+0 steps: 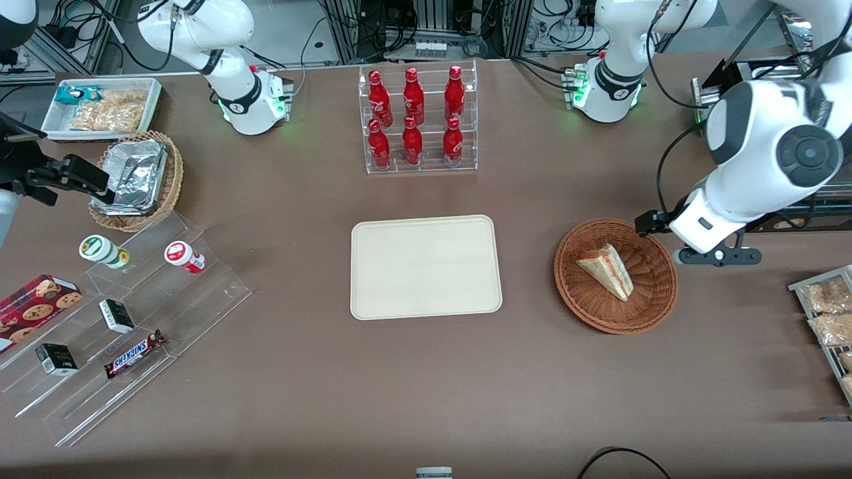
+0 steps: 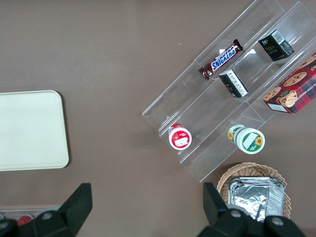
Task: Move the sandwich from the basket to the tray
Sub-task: 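Lower the open left gripper over the wrapped sandwich in the wicker basket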
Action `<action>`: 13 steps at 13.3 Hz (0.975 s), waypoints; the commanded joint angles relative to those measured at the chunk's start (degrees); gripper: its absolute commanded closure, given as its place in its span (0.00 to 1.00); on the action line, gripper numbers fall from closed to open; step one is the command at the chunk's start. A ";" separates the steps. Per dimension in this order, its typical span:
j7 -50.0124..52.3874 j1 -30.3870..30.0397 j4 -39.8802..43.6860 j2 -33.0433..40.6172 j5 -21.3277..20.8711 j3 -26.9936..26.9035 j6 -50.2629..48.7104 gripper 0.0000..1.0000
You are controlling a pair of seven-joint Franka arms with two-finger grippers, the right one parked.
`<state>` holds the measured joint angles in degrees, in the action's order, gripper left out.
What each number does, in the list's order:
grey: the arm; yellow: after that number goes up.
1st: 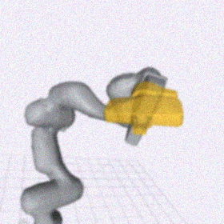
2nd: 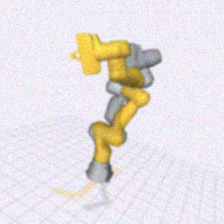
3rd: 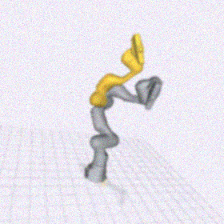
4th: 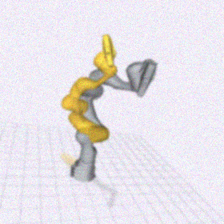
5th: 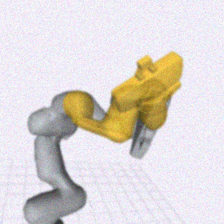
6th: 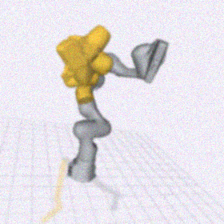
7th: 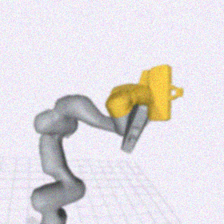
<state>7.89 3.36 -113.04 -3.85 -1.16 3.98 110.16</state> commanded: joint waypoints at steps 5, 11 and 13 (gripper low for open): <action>24.40 0.51 -7.46 -0.89 0.01 1.91 12.78 0.00; 49.57 0.60 -8.34 -5.99 -0.16 4.02 18.86 0.00; 50.98 0.60 -9.74 -5.82 -0.25 4.11 19.13 0.00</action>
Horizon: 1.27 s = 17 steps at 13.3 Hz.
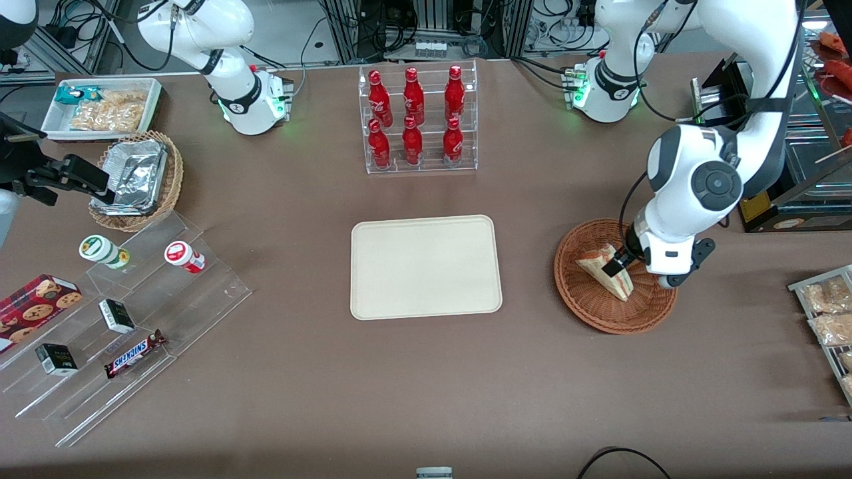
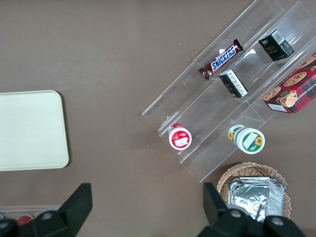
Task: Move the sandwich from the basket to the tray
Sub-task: 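Close the left gripper on the sandwich and lift it from the basket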
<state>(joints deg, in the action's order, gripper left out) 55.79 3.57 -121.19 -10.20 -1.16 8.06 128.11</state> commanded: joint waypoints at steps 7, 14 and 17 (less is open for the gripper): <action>8.62 0.29 -2.74 -3.24 -0.15 0.20 4.42 0.00; 10.65 0.29 -2.74 -5.79 -0.24 0.20 4.96 0.40; 9.43 0.29 -2.47 -5.45 -0.24 0.20 4.35 0.91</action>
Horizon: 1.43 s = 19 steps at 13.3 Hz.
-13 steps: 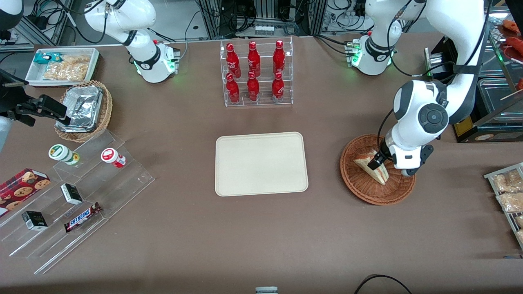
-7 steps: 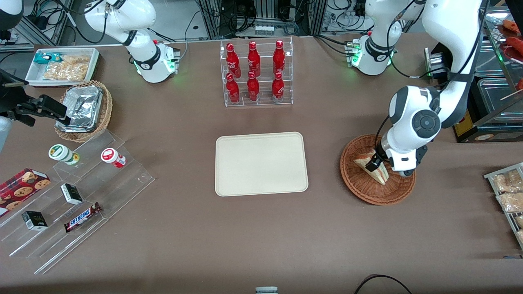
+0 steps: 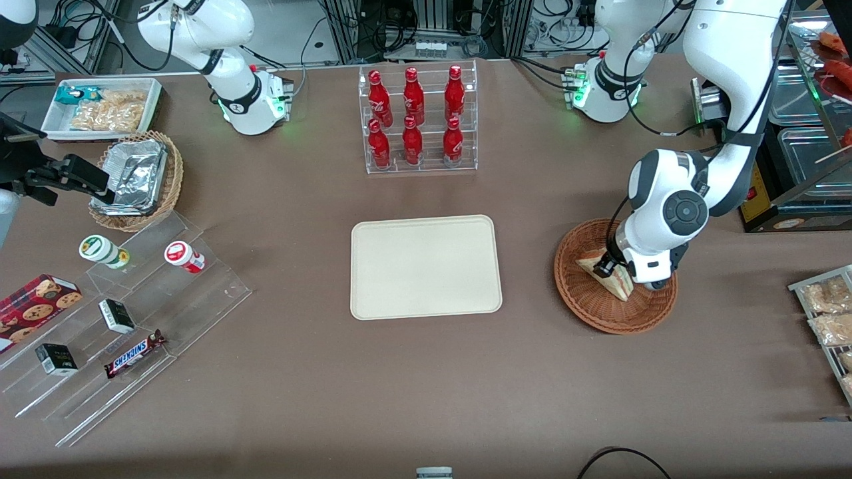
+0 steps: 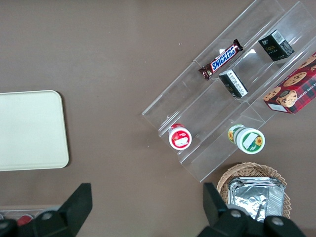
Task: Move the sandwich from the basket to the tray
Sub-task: 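Close the left gripper on the sandwich and lift it from the basket, then carry the held sandwich with the left gripper over the cream tray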
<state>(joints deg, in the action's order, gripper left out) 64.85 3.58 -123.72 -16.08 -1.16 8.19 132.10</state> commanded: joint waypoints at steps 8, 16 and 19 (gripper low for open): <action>-10.00 0.29 10.69 1.14 -0.33 3.49 -14.31 1.00; -17.48 0.38 19.11 -5.43 -6.27 16.92 -15.11 0.99; -12.66 0.90 25.62 -11.50 -11.74 22.47 -16.52 1.00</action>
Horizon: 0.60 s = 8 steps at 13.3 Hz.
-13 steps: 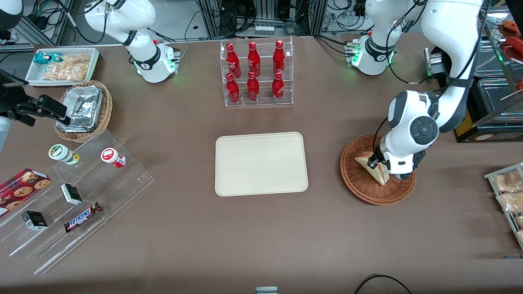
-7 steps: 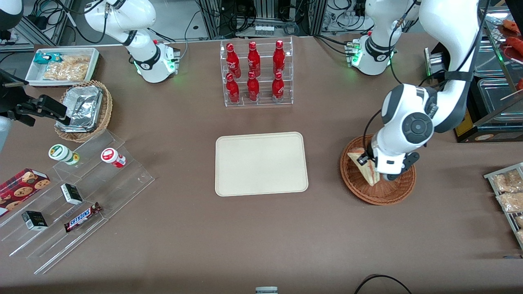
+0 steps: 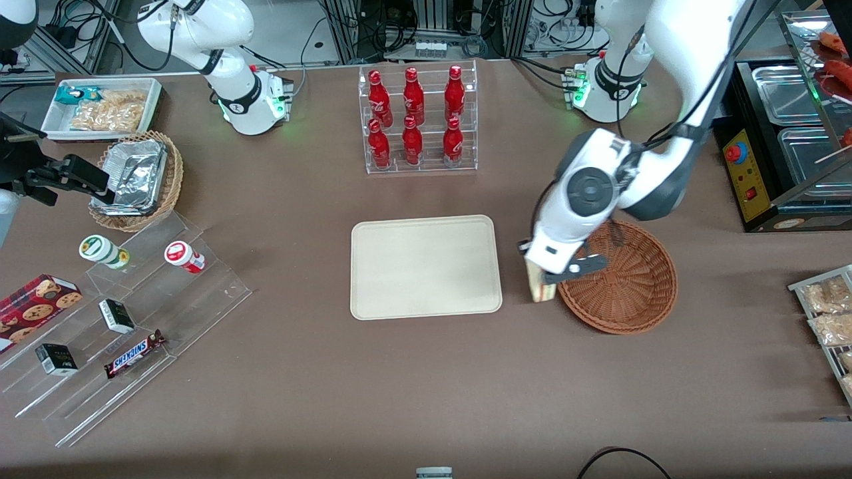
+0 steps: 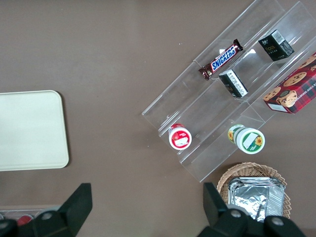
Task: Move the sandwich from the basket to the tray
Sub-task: 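Carry the held sandwich with the left gripper over the cream tray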
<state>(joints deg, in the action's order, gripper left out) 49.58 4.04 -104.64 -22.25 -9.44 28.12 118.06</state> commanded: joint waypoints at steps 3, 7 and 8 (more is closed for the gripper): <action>5.78 7.19 14.61 -11.13 -6.20 2.29 -6.60 1.00; 8.86 13.60 22.97 -17.64 -5.85 2.29 -7.49 1.00; 9.82 15.36 25.34 -19.66 -5.85 2.29 -8.36 1.00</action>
<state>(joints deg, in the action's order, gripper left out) 56.94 15.96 -86.50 -36.86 -14.00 30.45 112.73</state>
